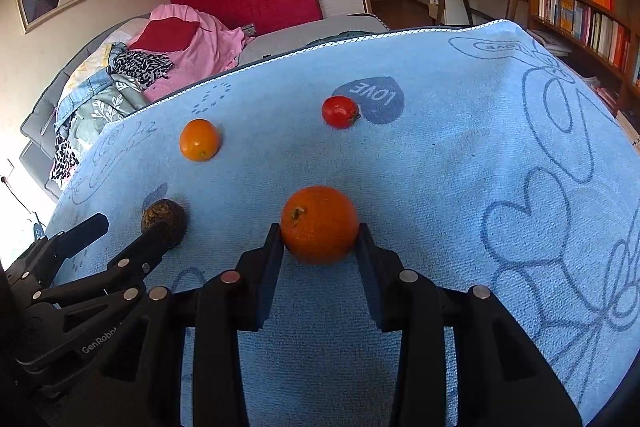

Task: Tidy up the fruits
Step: 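Grasp the dark brown fruit with the left gripper while the right holds its orange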

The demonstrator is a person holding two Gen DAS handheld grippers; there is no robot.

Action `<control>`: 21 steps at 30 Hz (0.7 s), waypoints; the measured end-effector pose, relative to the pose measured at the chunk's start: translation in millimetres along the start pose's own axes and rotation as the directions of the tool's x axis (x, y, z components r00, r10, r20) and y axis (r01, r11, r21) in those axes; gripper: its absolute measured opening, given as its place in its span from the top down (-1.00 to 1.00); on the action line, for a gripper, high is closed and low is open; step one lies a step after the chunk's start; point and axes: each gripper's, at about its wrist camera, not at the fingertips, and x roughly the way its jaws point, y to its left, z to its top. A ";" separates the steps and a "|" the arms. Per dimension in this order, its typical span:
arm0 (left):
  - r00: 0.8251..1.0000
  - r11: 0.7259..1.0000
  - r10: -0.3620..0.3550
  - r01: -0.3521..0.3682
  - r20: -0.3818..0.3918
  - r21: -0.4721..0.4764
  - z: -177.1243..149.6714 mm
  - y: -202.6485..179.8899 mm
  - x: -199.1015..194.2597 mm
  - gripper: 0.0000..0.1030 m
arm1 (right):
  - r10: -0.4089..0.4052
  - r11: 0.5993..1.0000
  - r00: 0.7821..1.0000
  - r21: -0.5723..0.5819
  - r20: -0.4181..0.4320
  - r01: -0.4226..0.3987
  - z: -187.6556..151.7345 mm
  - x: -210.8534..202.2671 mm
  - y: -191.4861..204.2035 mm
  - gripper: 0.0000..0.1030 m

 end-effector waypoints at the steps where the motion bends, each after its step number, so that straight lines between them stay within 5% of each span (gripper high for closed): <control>1: 1.000 1.000 -0.002 0.002 -0.006 0.001 0.0 -0.1 1.9 -0.58 | 0.000 1.000 1.000 0.000 0.000 0.000 0.0 0.0 0.0 0.26; 21: 0.997 0.998 -0.052 0.053 -0.053 0.016 0.8 -3.0 15.6 -0.15 | -0.002 1.000 1.000 -0.002 -0.001 0.002 0.2 0.1 -0.6 0.26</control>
